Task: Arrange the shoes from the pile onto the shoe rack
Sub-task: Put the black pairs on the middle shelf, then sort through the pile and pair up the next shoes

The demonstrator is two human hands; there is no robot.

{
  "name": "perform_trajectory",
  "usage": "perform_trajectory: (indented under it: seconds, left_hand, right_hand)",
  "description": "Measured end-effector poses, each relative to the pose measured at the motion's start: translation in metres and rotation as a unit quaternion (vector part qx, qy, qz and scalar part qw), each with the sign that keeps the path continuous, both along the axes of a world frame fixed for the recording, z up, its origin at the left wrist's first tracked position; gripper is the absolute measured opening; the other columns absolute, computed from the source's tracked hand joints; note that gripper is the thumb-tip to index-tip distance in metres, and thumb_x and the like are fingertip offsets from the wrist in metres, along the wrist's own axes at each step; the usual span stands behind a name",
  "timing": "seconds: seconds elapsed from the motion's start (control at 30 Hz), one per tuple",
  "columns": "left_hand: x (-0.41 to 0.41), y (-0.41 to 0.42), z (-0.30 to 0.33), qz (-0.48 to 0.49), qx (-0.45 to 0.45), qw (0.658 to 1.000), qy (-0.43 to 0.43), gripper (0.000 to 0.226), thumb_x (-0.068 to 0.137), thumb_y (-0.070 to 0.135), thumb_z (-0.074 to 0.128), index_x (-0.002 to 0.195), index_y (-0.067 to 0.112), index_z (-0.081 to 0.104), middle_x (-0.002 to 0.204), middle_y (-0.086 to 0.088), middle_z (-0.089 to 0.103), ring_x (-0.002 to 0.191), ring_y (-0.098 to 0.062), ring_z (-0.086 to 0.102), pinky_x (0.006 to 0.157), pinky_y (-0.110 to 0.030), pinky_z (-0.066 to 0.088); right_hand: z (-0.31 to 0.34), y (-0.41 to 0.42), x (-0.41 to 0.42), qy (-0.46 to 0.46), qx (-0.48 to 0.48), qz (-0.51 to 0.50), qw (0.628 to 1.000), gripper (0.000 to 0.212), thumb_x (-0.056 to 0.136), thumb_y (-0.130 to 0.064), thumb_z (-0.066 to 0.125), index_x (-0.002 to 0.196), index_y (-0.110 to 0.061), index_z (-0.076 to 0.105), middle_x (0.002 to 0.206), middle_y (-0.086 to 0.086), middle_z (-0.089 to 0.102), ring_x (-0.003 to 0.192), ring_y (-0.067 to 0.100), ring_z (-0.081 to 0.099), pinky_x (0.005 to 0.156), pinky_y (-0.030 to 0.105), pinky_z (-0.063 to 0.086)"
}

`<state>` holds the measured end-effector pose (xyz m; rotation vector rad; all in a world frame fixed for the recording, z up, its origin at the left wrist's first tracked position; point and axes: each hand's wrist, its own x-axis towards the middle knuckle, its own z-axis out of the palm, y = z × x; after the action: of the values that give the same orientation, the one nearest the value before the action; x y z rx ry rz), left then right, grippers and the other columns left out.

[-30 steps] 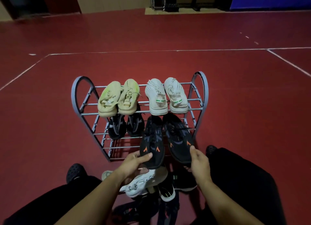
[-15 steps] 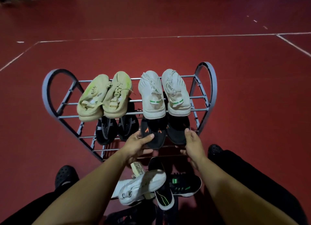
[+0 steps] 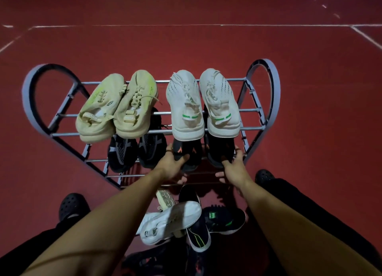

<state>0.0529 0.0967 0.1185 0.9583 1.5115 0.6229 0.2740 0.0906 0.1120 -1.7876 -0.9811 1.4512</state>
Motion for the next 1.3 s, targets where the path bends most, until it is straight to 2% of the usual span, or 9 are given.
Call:
perform_trajectory:
  seconds: [0.07, 0.13, 0.23, 0.47, 0.67, 0.87, 1.07, 1.2, 1.3]
  left_hand:
    - [-0.009, -0.005, -0.006, -0.038, 0.015, 0.997, 0.072, 0.075, 0.090, 0.056, 0.061, 0.146, 0.048, 0.012, 0.118, -0.018, 0.068, 0.083, -0.040, 0.074, 0.068, -0.051, 0.060]
    - [-0.019, -0.014, -0.005, -0.075, 0.047, 0.982, 0.166, 0.085, 0.087, 0.069, 0.051, 0.152, 0.047, 0.002, 0.129, -0.011, 0.066, 0.108, -0.035, 0.068, 0.095, -0.049, 0.053]
    - [-0.038, -0.041, 0.000, -0.107, 0.109, 0.958, 0.242, 0.072, 0.092, 0.068, 0.043, 0.150, 0.043, 0.009, 0.109, -0.006, 0.072, 0.098, -0.029, 0.069, 0.090, -0.045, 0.054]
    - [-0.108, -0.105, -0.033, -0.188, 0.093, 0.930, 0.300, 0.034, 0.093, 0.066, 0.044, 0.111, 0.040, 0.056, 0.092, 0.015, 0.071, 0.074, -0.004, 0.066, 0.075, -0.039, 0.057]
    - [-0.150, -0.126, -0.079, -0.203, -0.018, 0.937, 0.285, 0.029, 0.097, 0.047, 0.052, 0.118, 0.028, 0.060, 0.102, 0.009, 0.069, 0.086, -0.012, 0.065, 0.079, -0.029, 0.049]
    - [-0.165, -0.132, -0.125, -0.218, -0.081, 0.942, 0.241, 0.023, 0.098, 0.038, 0.057, 0.112, 0.020, 0.062, 0.106, 0.008, 0.067, 0.084, -0.006, 0.061, 0.072, -0.016, 0.044]
    - [-0.195, -0.130, -0.170, -0.217, -0.103, 0.937, 0.253, 0.015, 0.096, 0.021, 0.063, 0.104, 0.008, 0.064, 0.099, 0.000, 0.069, 0.083, 0.002, 0.066, 0.073, -0.009, 0.046]
    - [-0.221, -0.138, -0.200, -0.157, -0.133, 0.941, 0.268, 0.044, 0.081, 0.045, 0.070, 0.109, 0.011, 0.062, 0.112, -0.011, 0.064, 0.110, -0.037, 0.062, 0.093, -0.040, 0.052]
    - [-0.237, -0.142, -0.224, -0.135, -0.181, 0.933, 0.280, 0.080, 0.081, 0.038, 0.077, 0.146, 0.010, 0.041, 0.141, -0.015, 0.046, 0.131, -0.035, 0.048, 0.110, -0.040, 0.042]
  right_hand:
    - [-0.004, -0.010, -0.002, -0.028, 0.019, -0.001, 0.999, 0.061, 0.100, -0.033, 0.046, 0.148, -0.043, 0.009, 0.128, 0.007, 0.058, 0.067, 0.021, 0.073, 0.052, 0.029, 0.054]
    - [-0.004, -0.028, -0.005, -0.096, 0.073, -0.014, 0.993, 0.066, 0.099, -0.040, 0.047, 0.151, -0.042, 0.007, 0.093, 0.001, 0.066, 0.067, 0.018, 0.071, 0.062, 0.036, 0.056]
    - [-0.008, -0.065, -0.014, -0.201, 0.197, -0.038, 0.959, 0.052, 0.098, -0.043, 0.048, 0.144, -0.030, 0.027, 0.077, -0.010, 0.058, 0.072, 0.013, 0.063, 0.065, 0.038, 0.053]
    - [-0.068, -0.108, -0.047, -0.268, 0.119, 0.262, 0.919, 0.030, 0.094, -0.044, 0.053, 0.120, -0.028, 0.053, 0.105, -0.013, 0.055, 0.094, 0.010, 0.056, 0.075, 0.030, 0.041]
    - [-0.128, -0.118, -0.062, -0.246, 0.075, 0.359, 0.897, 0.049, 0.090, -0.044, 0.063, 0.131, -0.020, 0.052, 0.127, -0.001, 0.058, 0.115, 0.017, 0.058, 0.093, 0.025, 0.046]
    - [-0.152, -0.091, -0.087, -0.274, 0.028, 0.440, 0.855, 0.062, 0.088, -0.047, 0.064, 0.141, -0.023, 0.042, 0.146, 0.002, 0.046, 0.132, 0.025, 0.046, 0.108, 0.038, 0.039]
    - [-0.196, -0.063, -0.111, -0.282, 0.014, 0.479, 0.831, 0.053, 0.075, -0.067, 0.059, 0.118, -0.037, 0.059, 0.110, -0.014, 0.067, 0.103, 0.011, 0.064, 0.089, 0.034, 0.052]
    - [-0.218, -0.059, -0.114, -0.319, -0.005, 0.494, 0.809, 0.068, 0.068, -0.071, 0.065, 0.125, -0.035, 0.052, 0.117, -0.010, 0.062, 0.106, 0.015, 0.061, 0.089, 0.039, 0.052]
    - [-0.211, -0.057, -0.121, -0.389, -0.011, 0.499, 0.774, 0.071, 0.075, -0.061, 0.068, 0.134, -0.029, 0.049, 0.132, 0.004, 0.048, 0.119, 0.026, 0.048, 0.096, 0.040, 0.046]
